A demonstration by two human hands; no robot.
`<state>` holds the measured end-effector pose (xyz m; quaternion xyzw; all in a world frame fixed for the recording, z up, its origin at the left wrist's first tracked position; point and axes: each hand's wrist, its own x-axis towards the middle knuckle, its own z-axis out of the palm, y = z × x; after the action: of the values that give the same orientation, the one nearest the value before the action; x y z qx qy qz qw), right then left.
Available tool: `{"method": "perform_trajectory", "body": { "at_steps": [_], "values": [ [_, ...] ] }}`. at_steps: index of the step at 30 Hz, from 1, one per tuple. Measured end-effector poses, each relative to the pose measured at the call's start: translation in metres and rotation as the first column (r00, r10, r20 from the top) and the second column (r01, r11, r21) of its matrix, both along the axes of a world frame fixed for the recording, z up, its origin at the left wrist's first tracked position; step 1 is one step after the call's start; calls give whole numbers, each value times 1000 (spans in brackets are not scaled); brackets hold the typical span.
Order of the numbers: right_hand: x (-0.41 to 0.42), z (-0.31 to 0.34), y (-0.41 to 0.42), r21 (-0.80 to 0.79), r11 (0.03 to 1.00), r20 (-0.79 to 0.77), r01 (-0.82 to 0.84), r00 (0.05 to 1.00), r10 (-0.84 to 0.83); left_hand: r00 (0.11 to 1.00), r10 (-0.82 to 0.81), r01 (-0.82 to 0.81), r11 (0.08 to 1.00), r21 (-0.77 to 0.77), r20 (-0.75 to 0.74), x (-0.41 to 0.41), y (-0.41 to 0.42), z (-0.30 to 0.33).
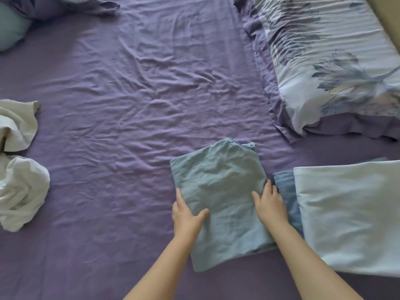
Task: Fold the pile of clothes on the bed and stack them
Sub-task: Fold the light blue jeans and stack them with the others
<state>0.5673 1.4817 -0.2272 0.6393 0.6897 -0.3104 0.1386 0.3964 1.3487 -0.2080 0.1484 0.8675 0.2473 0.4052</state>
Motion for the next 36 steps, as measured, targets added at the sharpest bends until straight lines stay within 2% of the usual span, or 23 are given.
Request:
{"method": "perform_trajectory", "body": {
  "at_steps": [3, 5, 7, 9, 12, 18, 23, 27, 31, 36],
  "values": [
    [-5, 7, 9, -54, 986, -45, 155, 986, -157, 957, 247, -253, 967, 20, 152, -5, 5, -1],
    [-7, 11, 12, -111, 952, -98, 287, 950, -298, 836, 397, -442, 896, 36, 379, -12, 3, -2],
    [-8, 15, 9, -166, 914, -125, 369, 912, -391, 697, 459, -547, 837, -6, 551, -18, -1, 3],
    [-5, 21, 0, -240, 863, -203, 445, 846, -493, 655, 460, -560, 828, -23, 599, -24, -9, 10],
    [3, 40, -24, -258, 822, -324, 508, 756, -569, 685, 427, -538, 843, 15, 590, -31, -26, 28],
    [21, 113, -61, -154, 843, -502, 515, 694, -516, 728, 290, -468, 872, 143, 621, -26, -50, 103],
    [44, 186, -64, -52, 856, -597, 514, 672, -439, 776, 110, -374, 873, 312, 622, -8, -47, 172],
    [77, 233, -63, -39, 828, -653, 559, 613, -445, 767, -78, -253, 875, 412, 637, 15, -43, 214],
    [128, 262, -58, -105, 787, -707, 608, 511, -489, 747, -208, -126, 888, 442, 631, 49, -30, 240],
    [202, 263, -35, -184, 771, -710, 609, 461, -533, 753, -275, 70, 936, 344, 597, 108, 6, 241]
  ]
}}
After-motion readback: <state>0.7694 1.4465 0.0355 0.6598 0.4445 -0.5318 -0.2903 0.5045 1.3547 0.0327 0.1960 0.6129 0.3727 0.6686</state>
